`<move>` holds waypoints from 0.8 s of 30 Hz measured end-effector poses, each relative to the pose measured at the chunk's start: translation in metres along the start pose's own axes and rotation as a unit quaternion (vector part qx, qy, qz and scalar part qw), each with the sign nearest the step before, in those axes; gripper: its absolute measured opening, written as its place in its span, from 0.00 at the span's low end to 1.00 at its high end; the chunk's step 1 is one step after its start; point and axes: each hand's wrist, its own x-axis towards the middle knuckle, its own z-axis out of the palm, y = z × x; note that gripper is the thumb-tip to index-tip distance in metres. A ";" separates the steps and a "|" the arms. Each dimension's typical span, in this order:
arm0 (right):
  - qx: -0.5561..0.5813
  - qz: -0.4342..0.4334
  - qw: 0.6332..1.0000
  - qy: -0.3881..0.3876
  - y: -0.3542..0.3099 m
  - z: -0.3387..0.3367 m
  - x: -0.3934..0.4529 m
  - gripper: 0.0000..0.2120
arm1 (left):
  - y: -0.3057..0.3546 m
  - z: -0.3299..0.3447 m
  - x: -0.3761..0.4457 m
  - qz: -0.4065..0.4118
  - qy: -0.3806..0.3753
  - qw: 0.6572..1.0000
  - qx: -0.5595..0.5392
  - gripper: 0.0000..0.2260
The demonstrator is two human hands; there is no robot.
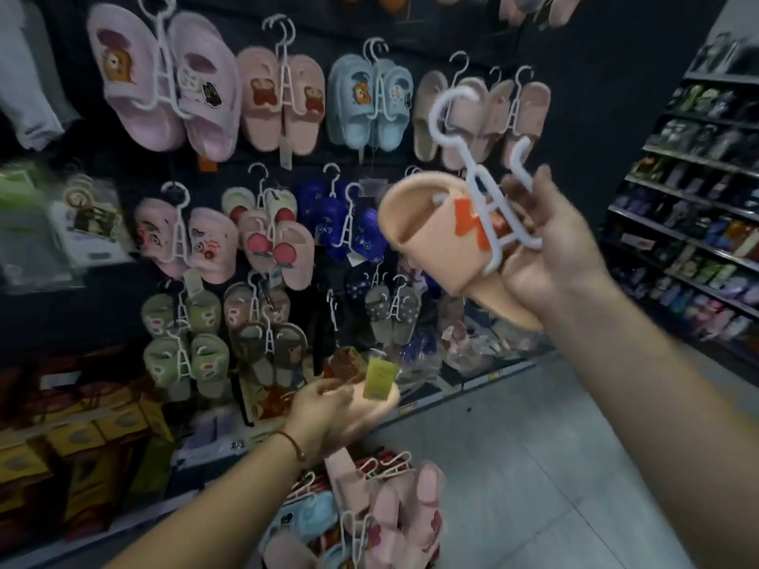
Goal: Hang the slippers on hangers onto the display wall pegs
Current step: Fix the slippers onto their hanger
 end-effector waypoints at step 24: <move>0.162 0.090 0.962 0.199 0.129 -0.007 -0.039 0.15 | 0.097 -0.034 -0.079 0.356 0.111 0.908 0.191 0.17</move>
